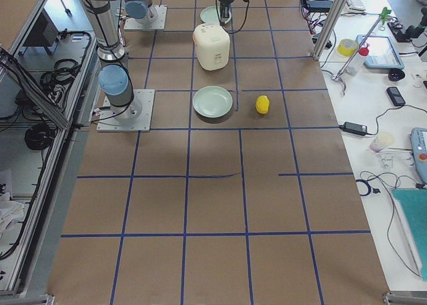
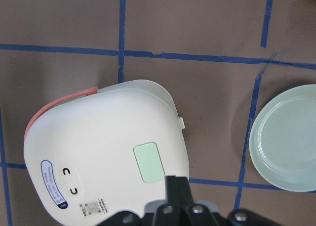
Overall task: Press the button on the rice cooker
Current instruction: 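Move the right gripper over the rice cooker's green lid button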
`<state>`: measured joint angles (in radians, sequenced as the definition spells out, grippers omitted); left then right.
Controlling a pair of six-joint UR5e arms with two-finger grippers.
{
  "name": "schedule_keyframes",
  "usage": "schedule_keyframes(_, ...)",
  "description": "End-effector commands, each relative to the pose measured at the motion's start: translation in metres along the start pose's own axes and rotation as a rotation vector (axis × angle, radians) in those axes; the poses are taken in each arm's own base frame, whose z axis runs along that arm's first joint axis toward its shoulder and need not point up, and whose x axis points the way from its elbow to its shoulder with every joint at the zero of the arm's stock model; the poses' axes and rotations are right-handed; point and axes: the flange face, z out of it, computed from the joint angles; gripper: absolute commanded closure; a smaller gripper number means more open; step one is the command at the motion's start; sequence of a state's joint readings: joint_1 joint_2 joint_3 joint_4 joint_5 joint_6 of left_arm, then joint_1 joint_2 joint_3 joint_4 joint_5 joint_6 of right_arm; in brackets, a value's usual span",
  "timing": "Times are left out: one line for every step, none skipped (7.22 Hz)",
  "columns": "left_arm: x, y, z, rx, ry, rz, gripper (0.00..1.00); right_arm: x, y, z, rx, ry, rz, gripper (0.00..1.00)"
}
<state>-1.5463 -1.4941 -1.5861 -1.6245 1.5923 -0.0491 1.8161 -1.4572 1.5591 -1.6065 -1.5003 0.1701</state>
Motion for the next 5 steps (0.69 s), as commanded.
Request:
schedule_keyframes(0.0, 0.0, 0.0, 0.0, 0.0, 0.0, 0.0, -0.012, 0.001, 0.046, 0.021, -0.004, -0.005, 0.98)
schedule_keyframes(0.0, 0.0, 0.0, 0.0, 0.0, 0.0, 0.0, -0.014, 0.004, 0.058, 0.02, -0.003, -0.012, 0.98)
schedule_keyframes(0.0, 0.0, 0.0, 0.0, 0.0, 0.0, 0.0, -0.014, 0.004, 0.062, 0.012, -0.002, -0.012, 0.99)
schedule_keyframes(0.0, 0.0, 0.0, 0.0, 0.0, 0.0, 0.0, -0.014, 0.005, 0.065, 0.007, -0.002, -0.011, 1.0)
schedule_keyframes(0.0, 0.0, 0.0, 0.0, 0.0, 0.0, 0.0, -0.013, 0.004, 0.072, -0.006, 0.002, -0.01, 1.0)
